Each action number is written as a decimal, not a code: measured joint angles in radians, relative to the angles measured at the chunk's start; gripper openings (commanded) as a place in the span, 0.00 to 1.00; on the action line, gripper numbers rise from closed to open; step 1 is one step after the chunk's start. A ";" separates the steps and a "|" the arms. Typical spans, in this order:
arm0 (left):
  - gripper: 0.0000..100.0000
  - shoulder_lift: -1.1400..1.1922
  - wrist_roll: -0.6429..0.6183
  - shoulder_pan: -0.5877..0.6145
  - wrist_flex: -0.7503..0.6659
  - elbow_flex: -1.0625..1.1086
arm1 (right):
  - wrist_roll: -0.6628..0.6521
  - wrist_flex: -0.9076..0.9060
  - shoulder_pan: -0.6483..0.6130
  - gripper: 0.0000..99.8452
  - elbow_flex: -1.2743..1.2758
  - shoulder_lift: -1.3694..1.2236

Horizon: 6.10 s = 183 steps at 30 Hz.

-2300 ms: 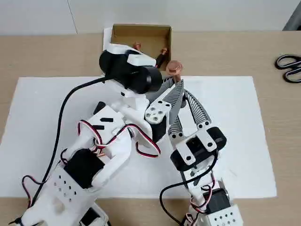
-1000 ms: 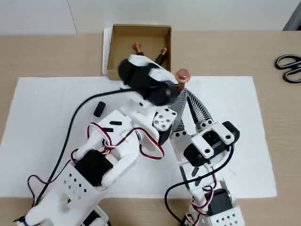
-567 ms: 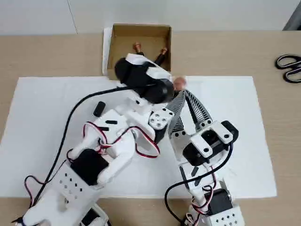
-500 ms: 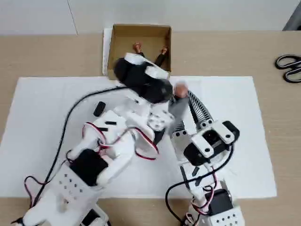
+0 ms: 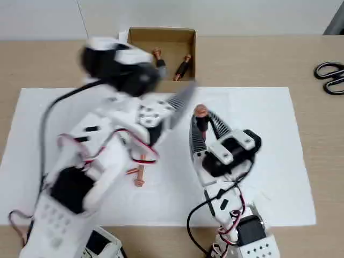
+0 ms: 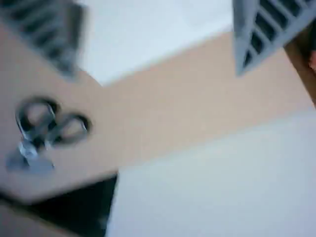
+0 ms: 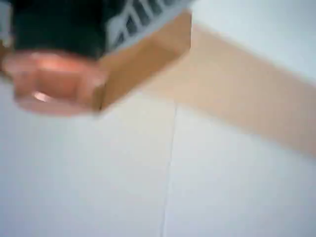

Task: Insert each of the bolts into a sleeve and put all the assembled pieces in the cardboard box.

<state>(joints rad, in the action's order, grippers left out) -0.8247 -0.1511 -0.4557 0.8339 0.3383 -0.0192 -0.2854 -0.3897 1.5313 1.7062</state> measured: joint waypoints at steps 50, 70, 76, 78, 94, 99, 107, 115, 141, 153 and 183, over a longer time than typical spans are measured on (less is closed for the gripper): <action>0.01 -0.982 -0.003 0.790 -0.028 0.950 | 0.219 -0.397 -0.020 0.19 -2.908 -2.995; 0.01 -0.982 -0.003 1.238 0.051 1.028 | 0.120 -1.048 -0.092 0.18 -3.047 -2.782; 0.01 -0.982 -0.003 1.240 0.051 1.028 | -0.075 -1.367 -0.187 0.18 -3.029 -2.780; 0.01 -0.982 -0.003 1.240 0.051 1.043 | -0.091 -1.384 -0.201 0.18 -3.012 -2.776; 0.01 -0.982 -0.003 1.241 0.051 1.063 | -0.132 -1.412 -0.322 0.18 -2.880 -2.707; 0.01 -0.982 -0.003 1.241 0.051 1.063 | -0.144 -1.412 -0.333 0.18 -2.582 -2.463; 0.01 -0.982 -0.003 1.241 0.051 1.063 | -0.144 -1.389 -0.368 0.18 -2.257 -2.223; 0.01 -0.982 -0.003 1.241 0.051 1.063 | -0.144 -1.396 -0.368 0.18 -2.249 -2.213; 0.01 -0.982 -0.003 1.241 0.135 1.063 | -0.195 -1.232 -0.419 0.18 -2.251 -2.530; 0.01 -0.982 -0.003 1.241 0.172 1.062 | -0.196 -1.231 -0.384 0.01 -2.263 -2.539; 0.01 0.353 -0.802 0.597 0.539 0.178 | -0.235 -1.297 -0.028 0.00 -1.579 -1.461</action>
<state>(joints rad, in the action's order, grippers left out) -0.4718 -0.9536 0.1412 1.3725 0.5163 -0.2539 -1.5819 -0.4173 -0.0476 0.2455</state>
